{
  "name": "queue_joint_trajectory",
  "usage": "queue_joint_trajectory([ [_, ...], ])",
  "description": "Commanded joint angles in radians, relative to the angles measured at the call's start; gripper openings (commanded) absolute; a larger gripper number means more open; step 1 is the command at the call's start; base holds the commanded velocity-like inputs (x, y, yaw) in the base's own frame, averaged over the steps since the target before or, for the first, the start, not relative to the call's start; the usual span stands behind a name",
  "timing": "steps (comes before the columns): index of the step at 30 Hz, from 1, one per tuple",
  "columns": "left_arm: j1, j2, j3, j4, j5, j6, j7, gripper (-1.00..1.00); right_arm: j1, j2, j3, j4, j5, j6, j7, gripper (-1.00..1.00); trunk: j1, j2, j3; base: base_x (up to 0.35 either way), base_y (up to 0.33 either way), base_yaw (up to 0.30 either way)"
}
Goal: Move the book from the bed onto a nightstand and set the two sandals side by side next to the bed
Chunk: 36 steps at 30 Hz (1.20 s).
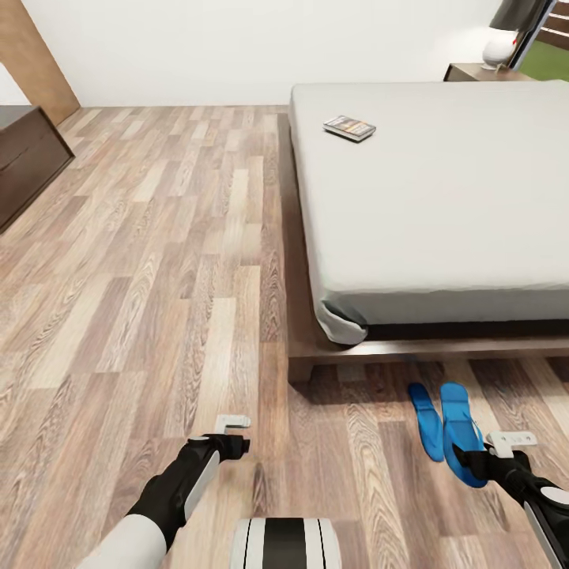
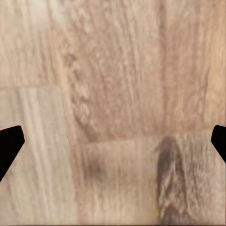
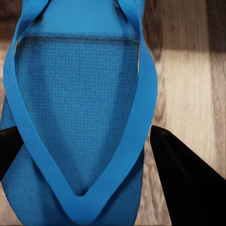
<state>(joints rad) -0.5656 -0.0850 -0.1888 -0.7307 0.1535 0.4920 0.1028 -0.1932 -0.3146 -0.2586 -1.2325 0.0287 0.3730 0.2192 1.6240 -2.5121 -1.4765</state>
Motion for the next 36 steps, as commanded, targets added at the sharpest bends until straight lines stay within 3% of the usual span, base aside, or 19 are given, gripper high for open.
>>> queue_joint_trajectory([
  [1,0.000,0.001,-0.005,-0.001,0.011,0.003,0.009,1.00,0.000,0.000,-0.002,-0.002,0.003,0.006,0.005,-1.00,0.000,0.000,-0.001,0.000,0.339,0.000],
  [9,0.000,0.001,-0.007,-0.001,0.008,0.003,0.009,1.00,0.000,0.000,-0.002,-0.002,0.004,0.007,0.006,-1.00,0.000,0.000,-0.001,0.072,0.301,0.000],
  [18,0.000,-0.002,-0.009,-0.002,0.006,0.003,0.011,1.00,0.000,0.000,-0.001,-0.001,0.006,0.016,0.008,-1.00,0.000,0.000,-0.001,0.039,0.054,0.000],
  [23,0.000,-0.002,-0.006,-0.015,0.006,0.002,0.012,1.00,0.000,0.000,0.007,0.074,0.007,0.030,0.007,-1.00,0.000,0.000,-0.001,0.006,0.002,0.000],
  [24,0.000,-0.002,-0.005,-0.022,0.007,0.002,0.012,1.00,-0.005,0.000,0.047,0.113,0.007,0.034,0.003,-1.00,0.000,0.000,-0.001,0.002,0.001,0.000],
  [28,0.000,-0.002,-0.005,-0.027,0.008,0.002,0.012,1.00,-0.056,0.000,0.122,0.195,0.007,0.037,0.000,-1.00,0.000,0.000,-0.001,0.000,0.000,0.000],
  [36,0.000,-0.005,-0.007,-0.029,0.011,0.002,0.011,1.00,-0.169,0.000,0.178,0.318,0.013,0.037,0.002,-1.00,0.000,0.000,-0.001,0.000,0.000,0.000],
])
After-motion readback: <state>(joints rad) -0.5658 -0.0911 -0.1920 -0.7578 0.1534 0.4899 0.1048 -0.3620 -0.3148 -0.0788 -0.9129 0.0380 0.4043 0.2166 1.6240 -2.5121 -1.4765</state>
